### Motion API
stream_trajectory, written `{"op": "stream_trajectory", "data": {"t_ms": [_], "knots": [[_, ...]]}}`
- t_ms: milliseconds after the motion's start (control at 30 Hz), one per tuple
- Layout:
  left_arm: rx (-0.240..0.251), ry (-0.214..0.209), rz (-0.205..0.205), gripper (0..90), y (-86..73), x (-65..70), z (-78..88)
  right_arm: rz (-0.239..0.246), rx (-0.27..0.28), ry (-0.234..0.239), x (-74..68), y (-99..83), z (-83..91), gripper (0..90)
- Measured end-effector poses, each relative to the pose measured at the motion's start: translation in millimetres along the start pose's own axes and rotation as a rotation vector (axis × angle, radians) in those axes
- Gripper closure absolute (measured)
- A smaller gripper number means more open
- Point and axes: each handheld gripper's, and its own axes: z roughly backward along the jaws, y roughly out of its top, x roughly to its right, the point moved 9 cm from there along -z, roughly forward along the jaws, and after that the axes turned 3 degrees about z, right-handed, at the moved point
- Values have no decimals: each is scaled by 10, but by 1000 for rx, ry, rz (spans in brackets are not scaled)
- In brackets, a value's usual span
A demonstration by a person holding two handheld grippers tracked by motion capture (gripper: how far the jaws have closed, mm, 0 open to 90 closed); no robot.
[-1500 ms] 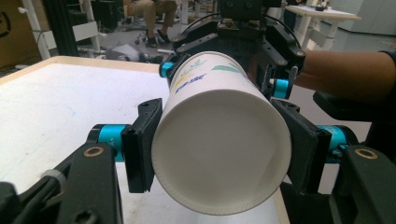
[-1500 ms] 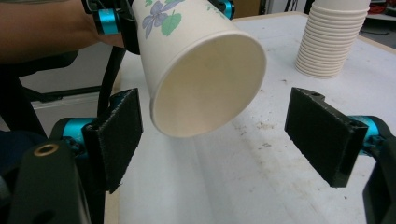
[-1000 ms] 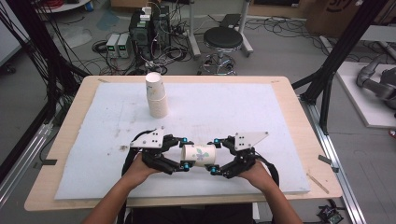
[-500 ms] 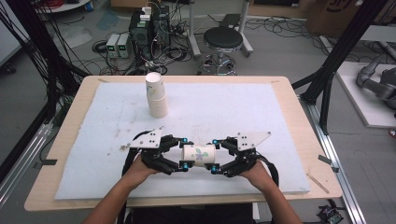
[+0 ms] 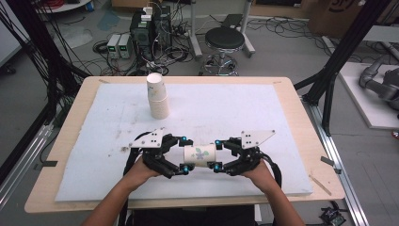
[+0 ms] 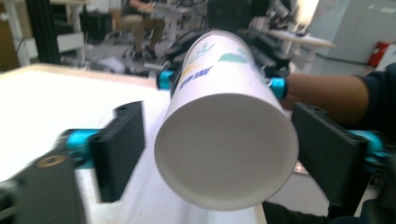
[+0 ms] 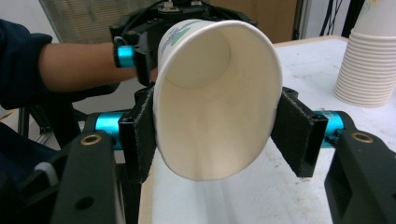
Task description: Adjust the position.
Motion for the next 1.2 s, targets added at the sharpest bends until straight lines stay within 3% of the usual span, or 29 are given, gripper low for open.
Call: {"op": "stream_trajectory", "data": {"t_ms": [133,200,333,433,633,900,1200], "knots": [[-51,43,24,162,-15,-58,44,-21,-50,-27,40,10,35,376],[-69,54,15,162,-16,-73,76,-16,-82,-39,58,12,43,375],[-152,85,-22,162,-32,-97,112,-4,-122,-58,91,34,46,375],[-188,102,-31,163,-23,-122,125,16,-191,-79,119,48,24,374],[-261,129,-52,165,-46,-161,123,39,-277,-82,155,103,-58,374],[-344,134,-68,167,-74,-187,97,50,-395,-83,211,110,-126,375],[-435,134,-98,171,-79,-199,46,81,-490,-73,233,163,-195,375]]}}
